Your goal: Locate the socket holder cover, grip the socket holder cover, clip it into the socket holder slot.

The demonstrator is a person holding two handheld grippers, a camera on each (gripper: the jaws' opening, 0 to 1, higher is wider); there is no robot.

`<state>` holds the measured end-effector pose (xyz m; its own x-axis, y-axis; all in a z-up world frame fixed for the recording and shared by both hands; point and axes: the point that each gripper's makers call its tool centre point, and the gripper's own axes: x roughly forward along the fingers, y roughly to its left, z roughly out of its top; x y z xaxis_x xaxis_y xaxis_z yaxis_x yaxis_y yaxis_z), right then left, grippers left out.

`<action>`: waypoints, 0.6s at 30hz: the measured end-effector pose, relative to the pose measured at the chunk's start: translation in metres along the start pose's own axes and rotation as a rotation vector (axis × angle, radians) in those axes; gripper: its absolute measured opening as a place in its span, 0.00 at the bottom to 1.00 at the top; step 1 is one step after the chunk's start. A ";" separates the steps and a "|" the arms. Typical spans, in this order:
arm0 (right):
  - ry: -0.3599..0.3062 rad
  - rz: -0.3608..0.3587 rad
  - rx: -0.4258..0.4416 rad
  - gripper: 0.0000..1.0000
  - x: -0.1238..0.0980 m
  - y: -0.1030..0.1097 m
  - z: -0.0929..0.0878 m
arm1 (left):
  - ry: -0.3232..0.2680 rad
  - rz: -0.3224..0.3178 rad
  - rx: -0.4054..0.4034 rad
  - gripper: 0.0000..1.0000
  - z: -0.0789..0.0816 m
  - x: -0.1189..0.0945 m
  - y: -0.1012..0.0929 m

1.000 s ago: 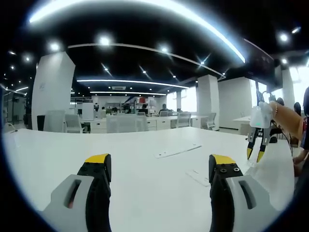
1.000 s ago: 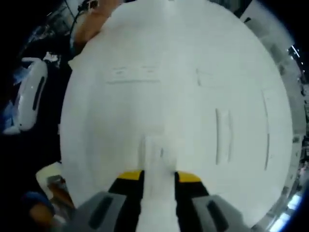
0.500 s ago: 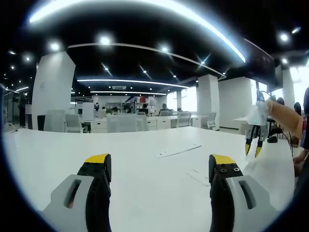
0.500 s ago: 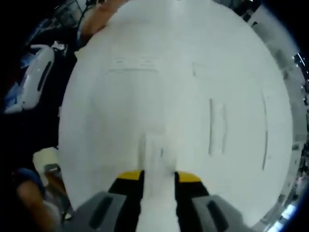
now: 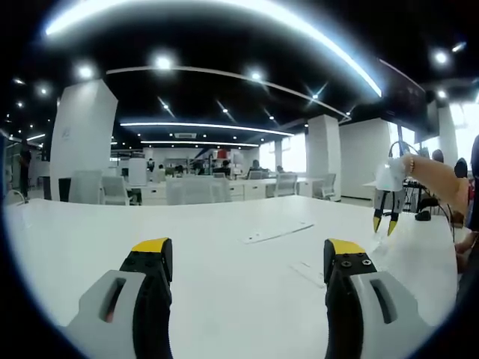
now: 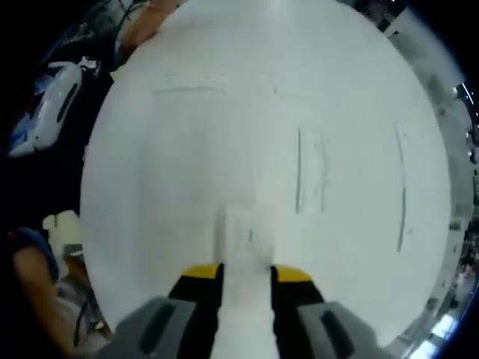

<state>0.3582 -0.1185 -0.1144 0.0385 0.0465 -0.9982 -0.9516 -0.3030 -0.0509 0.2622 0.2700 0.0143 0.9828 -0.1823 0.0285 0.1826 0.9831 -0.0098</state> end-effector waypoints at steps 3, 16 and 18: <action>0.000 -0.001 0.008 0.26 0.001 -0.006 -0.003 | 0.000 0.001 0.001 0.82 0.000 0.000 0.001; 0.012 -0.017 0.024 0.26 0.006 -0.031 -0.013 | 0.004 0.006 0.002 0.82 -0.002 0.000 0.003; 0.019 -0.018 0.031 0.26 0.008 -0.035 -0.016 | 0.004 0.005 0.001 0.82 -0.002 0.000 0.003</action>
<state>0.3966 -0.1228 -0.1214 0.0609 0.0332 -0.9976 -0.9597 -0.2728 -0.0677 0.2625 0.2730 0.0125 0.9838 -0.1773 0.0245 0.1776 0.9841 -0.0089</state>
